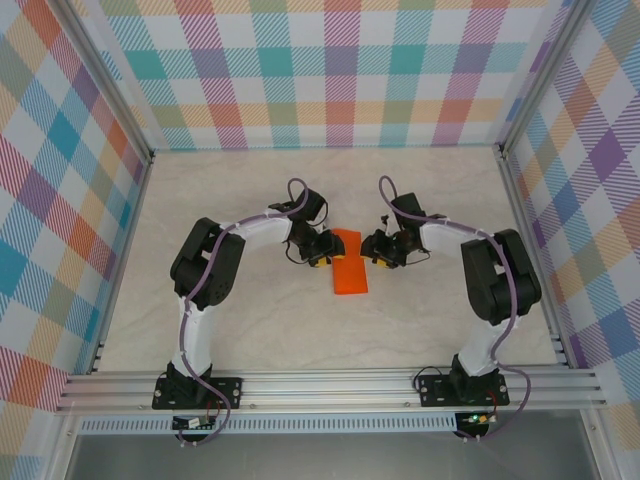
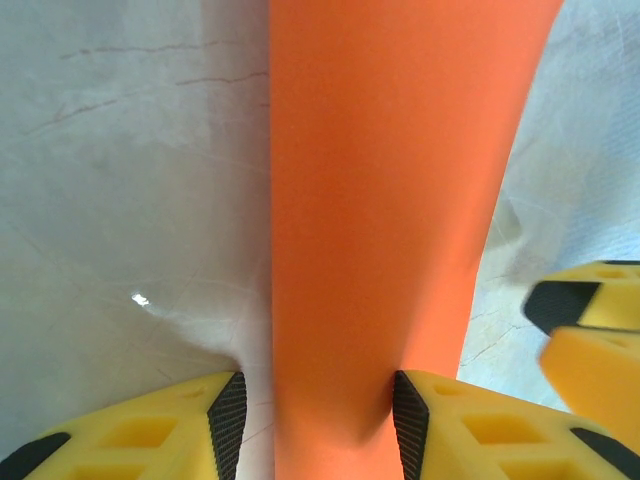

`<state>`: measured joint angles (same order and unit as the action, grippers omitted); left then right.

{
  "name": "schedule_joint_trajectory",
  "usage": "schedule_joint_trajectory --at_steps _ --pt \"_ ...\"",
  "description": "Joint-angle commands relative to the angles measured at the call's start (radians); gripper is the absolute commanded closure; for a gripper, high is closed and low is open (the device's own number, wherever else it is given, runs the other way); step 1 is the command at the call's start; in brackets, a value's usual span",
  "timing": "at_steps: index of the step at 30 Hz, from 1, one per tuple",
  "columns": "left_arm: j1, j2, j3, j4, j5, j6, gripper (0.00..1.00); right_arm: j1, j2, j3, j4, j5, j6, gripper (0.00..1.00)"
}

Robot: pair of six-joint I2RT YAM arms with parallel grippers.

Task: Fold a paper plane with a square sheet of paper (fold left side to right side)
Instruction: First fold in half a square sheet of paper at the center of the table.

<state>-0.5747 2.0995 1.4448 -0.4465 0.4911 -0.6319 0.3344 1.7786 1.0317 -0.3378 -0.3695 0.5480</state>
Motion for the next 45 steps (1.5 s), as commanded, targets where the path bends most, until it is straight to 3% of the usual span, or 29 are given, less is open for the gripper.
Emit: schedule_joint_trajectory --at_steps 1,8,45 --pt "-0.025 0.036 0.017 -0.035 -0.012 0.020 0.54 -0.015 -0.107 -0.050 -0.052 0.109 -0.034 0.52" --pt "-0.028 0.042 0.018 -0.041 -0.014 0.024 0.54 -0.034 -0.189 -0.103 -0.102 0.193 -0.054 0.49" --pt "-0.037 0.074 0.036 -0.071 -0.025 0.008 0.52 -0.034 -0.231 -0.119 -0.095 0.142 -0.066 0.46"
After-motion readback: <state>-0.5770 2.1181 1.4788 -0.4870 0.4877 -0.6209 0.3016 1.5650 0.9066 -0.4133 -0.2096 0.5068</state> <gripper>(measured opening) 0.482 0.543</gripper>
